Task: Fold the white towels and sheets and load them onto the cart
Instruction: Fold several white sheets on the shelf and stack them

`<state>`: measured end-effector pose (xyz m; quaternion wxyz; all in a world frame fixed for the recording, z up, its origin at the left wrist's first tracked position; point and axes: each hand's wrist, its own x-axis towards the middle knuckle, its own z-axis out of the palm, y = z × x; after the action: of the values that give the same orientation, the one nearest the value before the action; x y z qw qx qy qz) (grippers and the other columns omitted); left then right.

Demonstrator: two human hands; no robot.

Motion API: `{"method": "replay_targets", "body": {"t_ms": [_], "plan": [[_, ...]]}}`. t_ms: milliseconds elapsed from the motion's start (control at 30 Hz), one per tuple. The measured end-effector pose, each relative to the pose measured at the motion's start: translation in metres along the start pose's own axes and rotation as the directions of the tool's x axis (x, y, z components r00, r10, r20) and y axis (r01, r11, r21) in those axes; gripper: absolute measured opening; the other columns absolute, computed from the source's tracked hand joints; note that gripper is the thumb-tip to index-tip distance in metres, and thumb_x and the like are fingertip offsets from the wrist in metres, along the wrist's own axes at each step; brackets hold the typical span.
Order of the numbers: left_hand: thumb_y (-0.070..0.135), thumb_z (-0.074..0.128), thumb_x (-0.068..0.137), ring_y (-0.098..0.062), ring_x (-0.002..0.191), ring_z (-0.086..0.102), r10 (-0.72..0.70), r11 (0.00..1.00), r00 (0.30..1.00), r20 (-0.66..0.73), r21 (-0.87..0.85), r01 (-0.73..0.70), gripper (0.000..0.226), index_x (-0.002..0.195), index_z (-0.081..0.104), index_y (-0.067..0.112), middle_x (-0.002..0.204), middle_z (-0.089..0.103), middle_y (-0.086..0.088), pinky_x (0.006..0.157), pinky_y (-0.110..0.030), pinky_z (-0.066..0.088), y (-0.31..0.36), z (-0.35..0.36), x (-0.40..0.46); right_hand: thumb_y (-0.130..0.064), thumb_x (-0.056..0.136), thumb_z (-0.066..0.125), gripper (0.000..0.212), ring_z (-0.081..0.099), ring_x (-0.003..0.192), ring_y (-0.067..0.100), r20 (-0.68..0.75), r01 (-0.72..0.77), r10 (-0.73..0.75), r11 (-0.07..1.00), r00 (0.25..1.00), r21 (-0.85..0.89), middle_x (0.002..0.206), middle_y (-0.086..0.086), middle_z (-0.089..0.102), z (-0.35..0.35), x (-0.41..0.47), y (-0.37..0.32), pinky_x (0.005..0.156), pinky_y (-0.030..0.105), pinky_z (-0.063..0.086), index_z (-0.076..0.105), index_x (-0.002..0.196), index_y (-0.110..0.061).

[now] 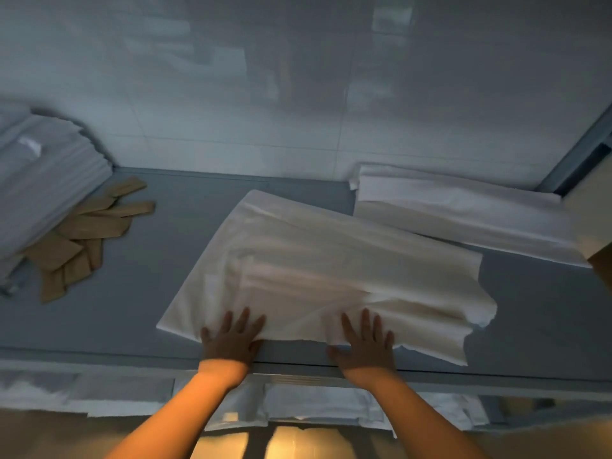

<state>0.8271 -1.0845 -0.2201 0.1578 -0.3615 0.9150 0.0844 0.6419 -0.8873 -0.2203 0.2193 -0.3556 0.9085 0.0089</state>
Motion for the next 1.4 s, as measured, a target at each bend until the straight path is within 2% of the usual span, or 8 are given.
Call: {"method": "replay_targets", "body": {"t_ms": [400,600,733,833,967,1133,1233,1400], "plan": [[0.047,0.026,0.102,-0.023,0.148,-0.004,-0.155,0.987,0.987,0.035,-0.041,0.157,0.055,0.148,-0.005,0.049,0.160,-0.011,0.010,0.113,-0.056,0.012,-0.058,0.000,-0.022,-0.037,0.099,0.041,0.054,0.017,0.146,0.027,-0.196,0.248,-0.283,0.951,0.939,-0.182,0.160,0.005,0.015,-0.010,0.021,-0.038,0.112,0.046,0.023,0.024,0.149,-0.035],[0.021,0.026,0.103,-0.026,0.146,0.009,-0.136,0.989,0.990,0.036,0.067,0.134,0.054,0.149,0.012,0.047,0.161,0.006,0.008,0.114,-0.057,0.010,-0.058,-0.020,-0.004,0.010,0.063,0.067,0.043,0.070,0.087,0.033,-0.444,0.290,-0.363,0.930,0.819,-0.226,0.102,0.017,0.070,-0.025,0.011,-0.028,0.067,0.048,0.055,0.071,0.102,-0.007],[0.024,0.026,0.103,-0.024,0.148,0.001,-0.080,0.994,0.995,0.058,0.084,0.075,0.052,0.149,0.013,0.046,0.161,0.005,0.008,0.113,-0.061,0.000,-0.063,-0.012,-0.022,-0.005,0.092,0.039,0.053,0.035,0.138,0.017,-0.236,0.143,-0.195,0.965,0.952,-0.221,0.150,0.001,0.039,-0.014,-0.011,-0.020,0.115,0.036,0.018,0.038,0.143,-0.022],[0.031,0.033,0.101,-0.021,0.148,0.006,0.056,0.998,0.997,-0.061,-0.014,-0.057,0.046,0.146,0.031,0.041,0.158,0.021,0.005,0.116,-0.054,-0.005,-0.073,0.004,-0.052,0.007,0.074,0.057,0.061,0.051,0.127,0.025,-0.337,0.139,-0.173,0.983,0.926,-0.124,0.136,0.011,0.055,0.005,-0.054,-0.018,0.112,0.043,0.029,0.057,0.129,-0.016],[0.039,0.039,0.098,-0.017,0.144,0.023,0.238,0.969,0.963,-0.125,-0.034,-0.244,0.041,0.139,0.043,0.040,0.147,0.041,0.005,0.118,-0.044,0.014,-0.080,0.012,-0.082,0.016,0.040,0.072,0.047,0.069,0.071,0.031,-0.455,0.153,-0.146,0.988,0.878,-0.023,0.084,0.011,0.072,0.021,-0.098,-0.022,0.070,0.042,0.056,0.073,0.080,-0.010],[0.077,0.026,0.084,-0.020,0.148,0.005,0.281,0.942,0.946,-0.163,-0.142,-0.305,0.074,0.149,0.017,0.043,0.160,0.012,0.002,0.117,-0.046,0.008,-0.077,0.001,-0.074,-0.021,0.074,0.058,0.027,0.061,0.105,0.033,-0.480,0.155,-0.089,0.983,0.873,0.100,0.111,0.008,0.068,0.015,-0.104,-0.024,0.091,0.044,0.047,0.073,0.096,-0.015],[0.073,0.027,0.087,-0.018,0.144,-0.024,0.256,0.953,0.939,-0.228,-0.101,-0.284,0.079,0.142,-0.020,0.042,0.156,-0.024,0.005,0.116,-0.050,-0.009,-0.058,-0.016,-0.031,-0.043,0.095,0.046,0.048,0.015,0.146,0.020,-0.413,0.126,-0.081,0.989,0.907,0.081,0.157,-0.001,0.022,0.001,-0.067,-0.029,0.118,0.042,0.012,0.042,0.142,-0.031],[0.078,0.015,0.083,-0.028,0.144,-0.022,0.248,0.964,0.919,-0.305,-0.020,-0.267,0.077,0.145,-0.017,0.045,0.158,-0.021,0.004,0.111,-0.061,-0.008,-0.024,-0.032,0.063,-0.056,0.095,0.037,0.060,-0.007,0.147,0.019,-0.476,0.197,-0.230,0.973,0.849,-0.119,0.160,-0.002,-0.001,-0.039,0.041,-0.057,0.116,0.054,0.002,0.020,0.149,-0.037]]}}
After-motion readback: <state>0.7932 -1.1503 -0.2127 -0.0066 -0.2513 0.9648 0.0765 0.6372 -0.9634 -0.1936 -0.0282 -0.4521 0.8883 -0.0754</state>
